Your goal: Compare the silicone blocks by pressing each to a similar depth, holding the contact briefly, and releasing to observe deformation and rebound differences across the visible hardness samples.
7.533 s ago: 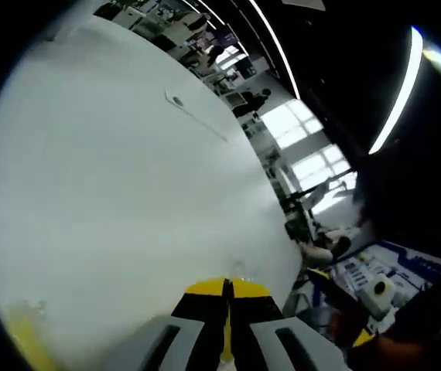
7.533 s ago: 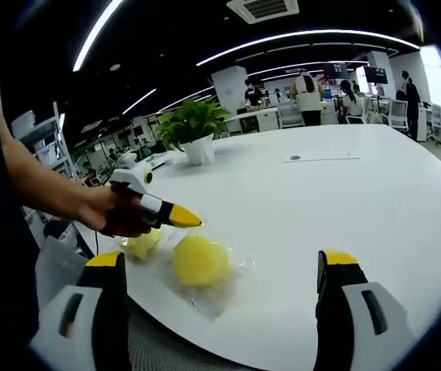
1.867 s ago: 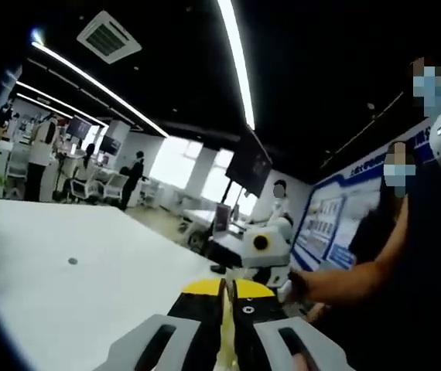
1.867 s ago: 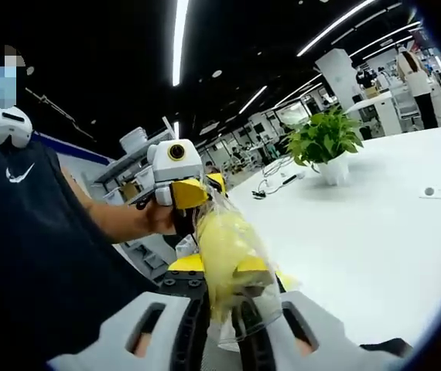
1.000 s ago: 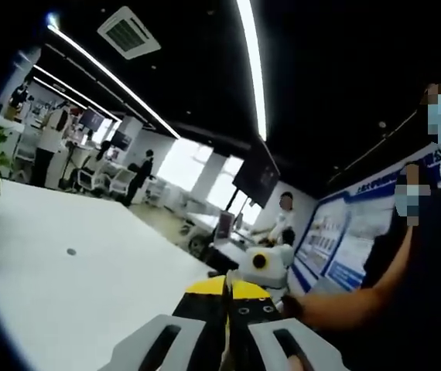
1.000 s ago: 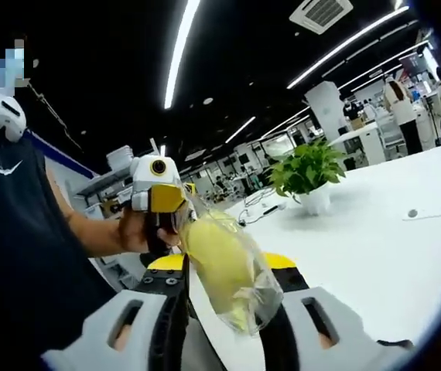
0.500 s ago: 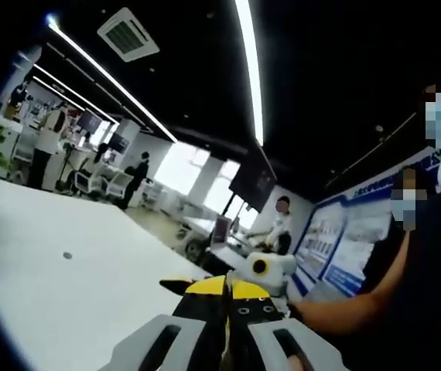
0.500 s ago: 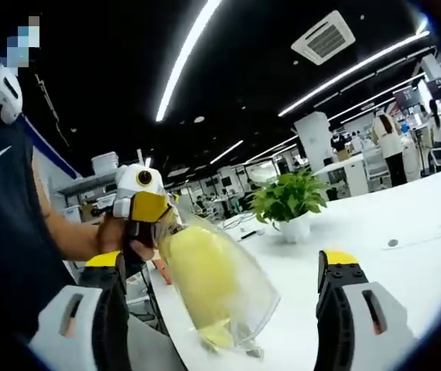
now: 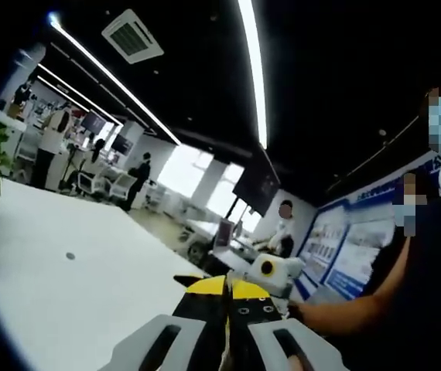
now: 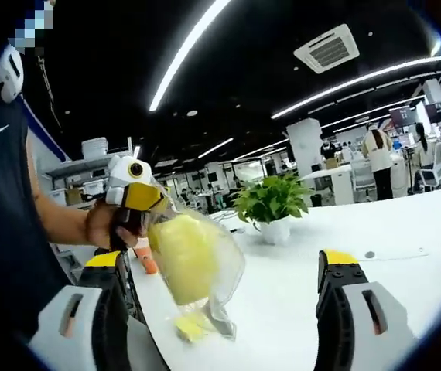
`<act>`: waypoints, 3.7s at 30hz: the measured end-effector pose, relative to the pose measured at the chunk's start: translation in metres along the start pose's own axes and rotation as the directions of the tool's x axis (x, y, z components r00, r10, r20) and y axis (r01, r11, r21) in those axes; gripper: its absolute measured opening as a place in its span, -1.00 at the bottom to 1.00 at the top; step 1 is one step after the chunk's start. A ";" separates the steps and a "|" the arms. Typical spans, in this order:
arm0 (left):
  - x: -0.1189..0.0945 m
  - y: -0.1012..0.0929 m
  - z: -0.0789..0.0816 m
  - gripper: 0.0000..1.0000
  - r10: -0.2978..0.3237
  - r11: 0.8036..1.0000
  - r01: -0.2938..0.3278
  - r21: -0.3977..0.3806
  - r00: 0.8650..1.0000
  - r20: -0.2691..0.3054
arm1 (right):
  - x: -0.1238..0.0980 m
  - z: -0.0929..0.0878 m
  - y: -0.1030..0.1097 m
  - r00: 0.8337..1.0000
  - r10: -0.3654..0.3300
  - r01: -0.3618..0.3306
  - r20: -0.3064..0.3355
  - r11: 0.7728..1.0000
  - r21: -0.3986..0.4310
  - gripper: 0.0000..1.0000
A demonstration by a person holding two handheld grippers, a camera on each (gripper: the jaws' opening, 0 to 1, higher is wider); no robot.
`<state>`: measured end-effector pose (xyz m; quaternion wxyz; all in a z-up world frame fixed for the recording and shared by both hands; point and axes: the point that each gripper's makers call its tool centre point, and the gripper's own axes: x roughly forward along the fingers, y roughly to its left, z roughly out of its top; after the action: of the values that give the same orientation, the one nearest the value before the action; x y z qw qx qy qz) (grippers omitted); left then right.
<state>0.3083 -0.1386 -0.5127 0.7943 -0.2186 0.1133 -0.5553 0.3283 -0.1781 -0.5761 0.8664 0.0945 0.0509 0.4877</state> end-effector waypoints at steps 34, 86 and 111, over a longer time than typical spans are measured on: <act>0.003 0.014 -0.017 -1.00 0.024 0.997 -0.024 -0.070 1.000 0.009 | -0.077 -0.042 -0.053 0.954 -0.297 0.298 -0.047 0.955 0.005 0.93; 0.023 0.073 -0.170 -1.00 0.055 0.929 -0.087 -0.359 0.994 -0.099 | -0.120 -0.104 -0.054 0.905 -0.406 0.419 -0.129 0.903 0.097 0.93; 0.003 0.145 -0.186 -1.00 0.250 0.897 -0.278 -0.344 0.960 -0.126 | -0.120 -0.119 -0.046 0.903 -0.389 0.412 -0.181 0.904 0.113 0.93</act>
<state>0.3515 -0.1406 -0.7447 0.8040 -0.3204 0.2724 -0.4205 0.2828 -0.2899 -0.7028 0.9322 0.1081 0.1723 0.2995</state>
